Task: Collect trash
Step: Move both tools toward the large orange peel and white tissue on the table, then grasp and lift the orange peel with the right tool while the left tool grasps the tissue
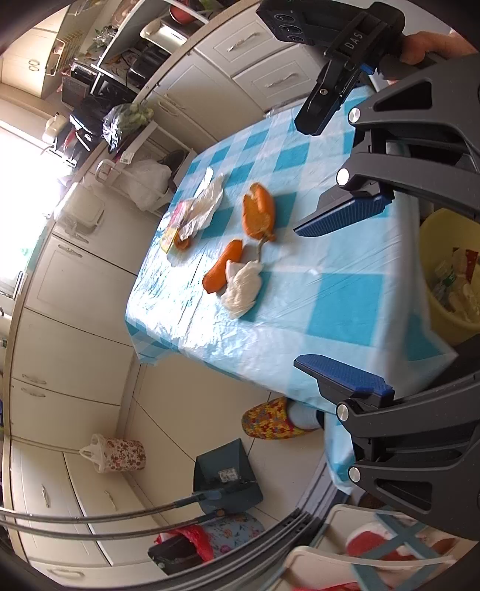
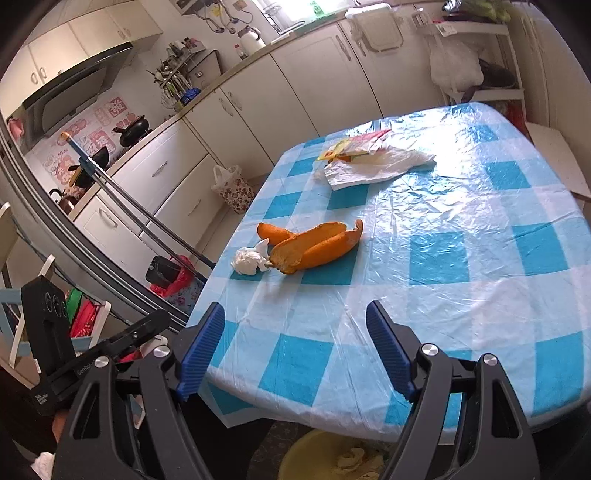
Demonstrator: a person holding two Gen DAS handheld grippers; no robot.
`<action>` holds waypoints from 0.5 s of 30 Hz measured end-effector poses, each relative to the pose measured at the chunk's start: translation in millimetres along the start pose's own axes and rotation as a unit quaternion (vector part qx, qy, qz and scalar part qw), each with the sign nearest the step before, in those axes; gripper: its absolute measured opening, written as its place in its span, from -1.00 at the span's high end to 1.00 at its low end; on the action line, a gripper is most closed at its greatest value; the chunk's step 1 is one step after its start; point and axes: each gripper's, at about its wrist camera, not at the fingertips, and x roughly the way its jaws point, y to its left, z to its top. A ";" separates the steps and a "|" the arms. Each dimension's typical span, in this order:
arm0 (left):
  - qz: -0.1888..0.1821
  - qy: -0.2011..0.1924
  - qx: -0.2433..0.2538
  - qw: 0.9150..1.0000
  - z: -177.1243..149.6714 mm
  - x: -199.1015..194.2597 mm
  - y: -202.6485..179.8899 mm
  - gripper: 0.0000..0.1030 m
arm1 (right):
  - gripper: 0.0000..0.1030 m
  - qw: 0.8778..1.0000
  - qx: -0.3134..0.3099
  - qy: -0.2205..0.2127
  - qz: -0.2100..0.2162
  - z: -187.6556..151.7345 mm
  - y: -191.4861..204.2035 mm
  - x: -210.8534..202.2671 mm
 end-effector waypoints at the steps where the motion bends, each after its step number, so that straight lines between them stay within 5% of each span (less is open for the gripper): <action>1: 0.004 0.002 0.005 1.000 5.5 8.5 -0.7 -0.23 | -0.47 1.000 0.012 0.005 0.005 4.4 -2.1 9.1; 10: 0.023 0.020 0.080 0.996 45.3 73.5 -11.2 -0.23 | -0.14 0.998 0.044 0.040 -0.034 40.6 -10.5 83.3; 15: 0.027 0.035 0.110 0.993 50.8 104.1 -20.6 -0.23 | 0.54 0.997 0.014 0.064 -0.048 45.8 -17.3 99.7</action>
